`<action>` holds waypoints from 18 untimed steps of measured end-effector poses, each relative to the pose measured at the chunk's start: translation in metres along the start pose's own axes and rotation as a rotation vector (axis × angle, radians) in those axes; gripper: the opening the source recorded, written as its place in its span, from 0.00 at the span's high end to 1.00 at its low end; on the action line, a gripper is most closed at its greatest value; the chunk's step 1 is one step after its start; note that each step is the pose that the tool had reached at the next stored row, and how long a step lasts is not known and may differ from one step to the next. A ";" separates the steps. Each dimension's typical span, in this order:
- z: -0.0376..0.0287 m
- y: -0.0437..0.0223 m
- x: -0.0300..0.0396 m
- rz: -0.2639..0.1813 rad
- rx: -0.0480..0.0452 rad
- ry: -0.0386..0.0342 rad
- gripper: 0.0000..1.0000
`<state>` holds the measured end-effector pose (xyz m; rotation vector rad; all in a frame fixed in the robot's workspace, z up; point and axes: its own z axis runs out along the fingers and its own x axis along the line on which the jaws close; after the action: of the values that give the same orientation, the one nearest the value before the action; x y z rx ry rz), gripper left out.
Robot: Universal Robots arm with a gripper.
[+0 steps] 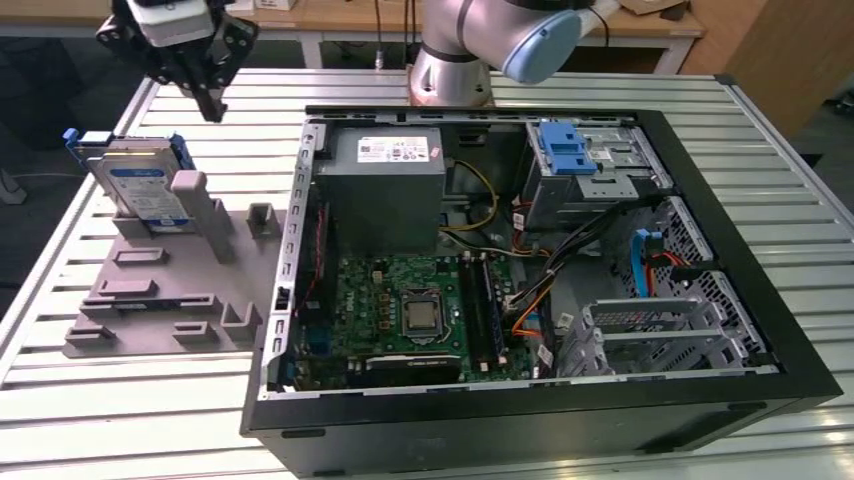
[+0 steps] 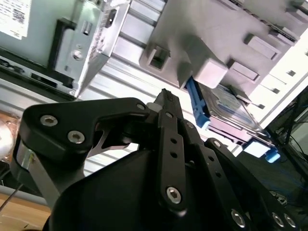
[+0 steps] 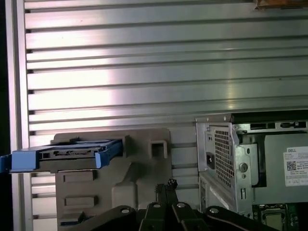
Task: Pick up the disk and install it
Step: 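Reach for the disk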
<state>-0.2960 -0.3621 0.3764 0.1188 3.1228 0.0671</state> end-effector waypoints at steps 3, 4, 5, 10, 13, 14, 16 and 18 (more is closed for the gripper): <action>0.0016 -0.0005 0.0136 0.000 0.0000 0.0000 0.89; 0.0024 -0.0004 0.0186 0.000 0.0000 0.0000 0.89; 0.0031 -0.0003 0.0231 0.000 -0.0001 0.0000 0.89; 0.0079 0.0022 0.0462 0.000 -0.0001 0.0000 0.89; 0.0103 0.0052 0.0598 0.000 0.0000 0.0003 0.89; 0.0111 0.0063 0.0644 0.000 0.0000 0.0002 0.89; 0.0124 0.0088 0.0727 0.000 0.0001 0.0007 0.89; 0.0140 0.0109 0.0819 0.000 0.0000 0.0007 0.89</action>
<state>-0.3766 -0.3444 0.3618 0.1189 3.1235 0.0672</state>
